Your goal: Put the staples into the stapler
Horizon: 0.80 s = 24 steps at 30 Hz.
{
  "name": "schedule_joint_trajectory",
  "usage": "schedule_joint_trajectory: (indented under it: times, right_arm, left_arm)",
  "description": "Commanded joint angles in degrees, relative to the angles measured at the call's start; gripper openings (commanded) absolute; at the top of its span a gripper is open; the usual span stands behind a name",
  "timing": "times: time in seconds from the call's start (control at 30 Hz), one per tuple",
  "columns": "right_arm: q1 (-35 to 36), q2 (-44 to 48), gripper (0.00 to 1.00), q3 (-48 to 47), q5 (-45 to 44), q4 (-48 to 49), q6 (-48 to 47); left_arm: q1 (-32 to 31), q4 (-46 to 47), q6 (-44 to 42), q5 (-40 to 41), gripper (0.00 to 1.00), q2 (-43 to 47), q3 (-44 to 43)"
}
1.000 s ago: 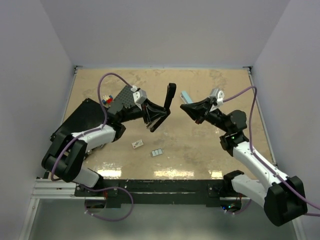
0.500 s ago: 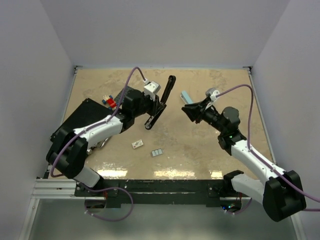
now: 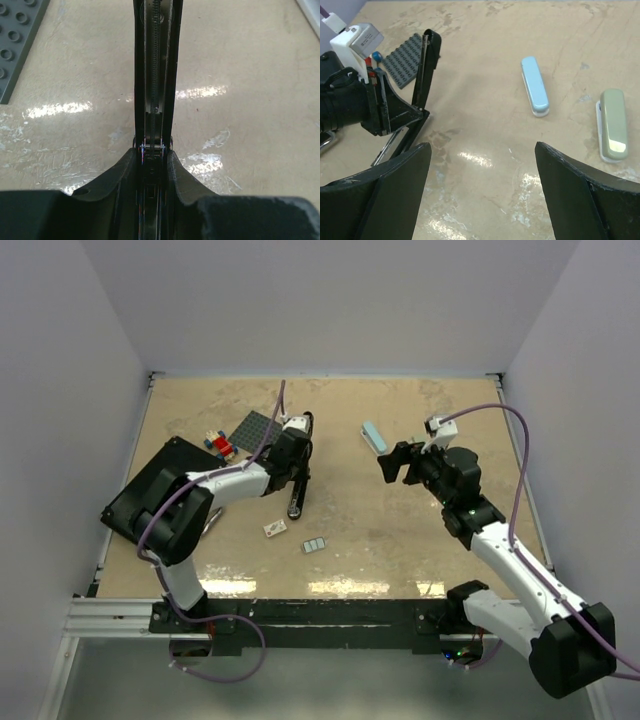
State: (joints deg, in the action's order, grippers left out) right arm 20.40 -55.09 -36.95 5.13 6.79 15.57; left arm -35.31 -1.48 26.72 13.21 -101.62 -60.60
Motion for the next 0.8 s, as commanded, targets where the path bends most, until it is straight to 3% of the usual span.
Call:
schedule_joint_trajectory:
  times: [0.0, 0.4, 0.43, 0.5, 0.6, 0.63, 0.77]
  right_arm:
    - [0.08, 1.83, 0.89, -0.67, -3.46, -3.36, 0.69]
    - [-0.01, -0.98, 0.9, -2.34, -3.9, -5.64, -0.45]
    - [0.07, -1.24, 0.9, -2.6, -3.81, -5.91, -0.63]
    - [0.07, -2.21, 0.9, -3.3, -3.81, -6.17, -0.72]
    - [0.08, -3.79, 0.91, -4.27, -4.07, -6.43, -0.89]
    - [0.08, -4.23, 0.91, -4.62, -4.24, -6.61, -1.16]
    - [-0.01, -8.18, 0.93, -8.47, -4.6, -8.89, -2.65]
  left_arm:
    - [-0.99, -0.26, 5.27, 9.1, 0.0, -0.59, -4.09]
    - [-3.01, 2.27, 8.17, 14.47, 0.0, -4.2, -2.16]
    - [-3.01, 2.27, 8.26, 14.56, 0.09, -4.2, -2.07]
    - [-2.92, 1.74, 8.35, 14.04, 0.13, -4.2, -2.15]
    - [-2.92, 1.56, 8.96, 13.95, 0.29, -3.15, -1.89]
    - [-3.01, 1.56, 8.96, 13.95, 0.38, -2.71, -1.72]
    - [-3.01, -0.63, 9.4, 13.95, 0.56, 0.02, -1.01]
